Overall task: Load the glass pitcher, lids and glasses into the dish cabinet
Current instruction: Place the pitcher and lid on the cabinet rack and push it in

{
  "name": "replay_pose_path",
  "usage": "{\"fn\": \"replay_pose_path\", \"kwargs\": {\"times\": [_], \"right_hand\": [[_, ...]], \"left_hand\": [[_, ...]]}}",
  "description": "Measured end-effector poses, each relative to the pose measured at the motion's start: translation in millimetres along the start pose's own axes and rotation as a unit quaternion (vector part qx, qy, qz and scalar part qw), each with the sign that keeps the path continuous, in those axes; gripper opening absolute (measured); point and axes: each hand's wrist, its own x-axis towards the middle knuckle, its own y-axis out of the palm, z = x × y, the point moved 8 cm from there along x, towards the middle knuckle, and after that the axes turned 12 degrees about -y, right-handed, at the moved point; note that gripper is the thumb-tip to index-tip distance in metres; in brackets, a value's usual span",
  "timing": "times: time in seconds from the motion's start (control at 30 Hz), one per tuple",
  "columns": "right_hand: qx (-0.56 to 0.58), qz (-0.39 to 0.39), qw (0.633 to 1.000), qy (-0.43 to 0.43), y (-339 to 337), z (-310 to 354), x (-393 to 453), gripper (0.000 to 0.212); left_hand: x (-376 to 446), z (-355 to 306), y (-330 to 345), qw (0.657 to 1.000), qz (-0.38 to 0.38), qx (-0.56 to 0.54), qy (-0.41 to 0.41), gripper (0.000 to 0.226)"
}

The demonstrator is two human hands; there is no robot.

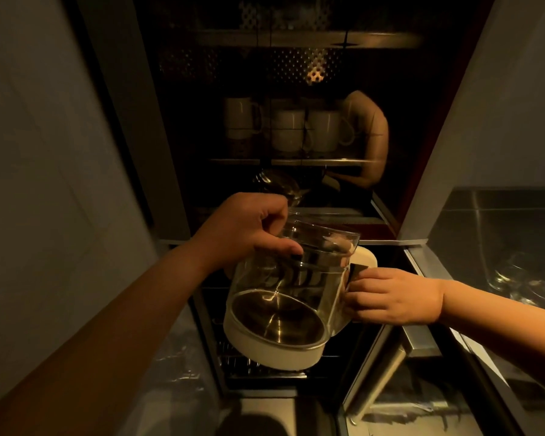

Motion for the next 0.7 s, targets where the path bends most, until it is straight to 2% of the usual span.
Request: {"fn": "replay_pose_path", "kwargs": {"times": [0.43,0.7], "right_hand": [[0.012,0.029,0.999,0.009,-0.3,-1.4,2.8,0.026],[0.011,0.030,0.999,-0.013,1.4,6.7,3.2,0.024]], "left_hand": [[5.6,15.2,-10.6,0.998,-0.023,-0.025,-0.045,0.033],[10.9,33.9,-3.0,0.995,0.011,-0.025,-0.092,0.035]]}}
